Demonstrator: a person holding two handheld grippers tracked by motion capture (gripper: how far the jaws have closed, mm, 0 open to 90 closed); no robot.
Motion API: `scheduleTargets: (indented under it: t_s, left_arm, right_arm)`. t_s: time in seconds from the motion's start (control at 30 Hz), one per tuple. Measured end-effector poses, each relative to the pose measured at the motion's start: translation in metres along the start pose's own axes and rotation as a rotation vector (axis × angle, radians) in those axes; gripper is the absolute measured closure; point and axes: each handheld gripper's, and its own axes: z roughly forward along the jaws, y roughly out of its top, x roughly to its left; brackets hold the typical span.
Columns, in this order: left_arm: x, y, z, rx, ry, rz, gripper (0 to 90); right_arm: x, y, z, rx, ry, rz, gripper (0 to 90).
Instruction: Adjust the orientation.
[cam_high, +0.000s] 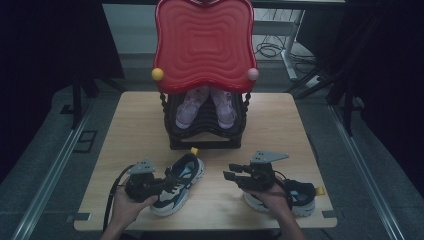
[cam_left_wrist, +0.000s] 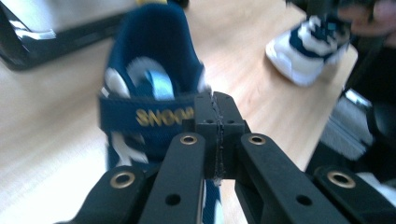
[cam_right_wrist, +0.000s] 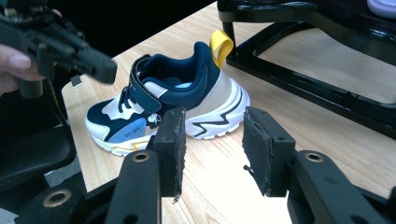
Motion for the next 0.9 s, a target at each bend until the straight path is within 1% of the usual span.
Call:
scheduleTargets:
  t_s: [0.07, 0.23, 0.37, 0.43, 0.5, 0.6, 0.77, 0.9]
  left_arm:
    - [-0.003, -0.003, 0.002, 0.035, -0.005, 0.011, 90.0]
    - [-0.012, -0.005, 0.005, 0.104, -0.013, 0.045, 90.0]
    - [-0.018, -0.007, 0.013, 0.173, -0.021, 0.074, 90.0]
    - [-0.021, -0.009, 0.018, 0.197, -0.027, 0.081, 90.0]
    - [-0.023, -0.012, 0.022, 0.207, -0.023, 0.08, 90.0]
    - [-0.024, -0.017, 0.028, 0.231, -0.005, 0.084, 90.0]
    - [-0.021, -0.024, 0.032, 0.253, 0.012, 0.073, 90.0]
    - [-0.018, -0.028, 0.033, 0.257, 0.002, 0.062, 90.0]
  right_arm:
    - [0.0, -0.001, -0.001, -0.001, -0.001, 0.001, 59.3]
    - [-0.001, -0.002, -0.001, 0.002, -0.003, 0.003, 59.4]
    - [-0.001, -0.003, -0.001, 0.005, -0.003, 0.006, 59.3]
    - [-0.001, -0.003, -0.001, 0.006, -0.001, 0.004, 59.3]
    - [-0.001, -0.003, -0.001, 0.007, -0.001, 0.004, 59.3]
    - [-0.002, -0.005, -0.001, 0.011, -0.001, 0.008, 59.3]
    - [-0.003, -0.005, -0.001, 0.013, -0.001, 0.014, 59.3]
    - [-0.003, -0.006, -0.001, 0.015, 0.0, 0.013, 59.2]
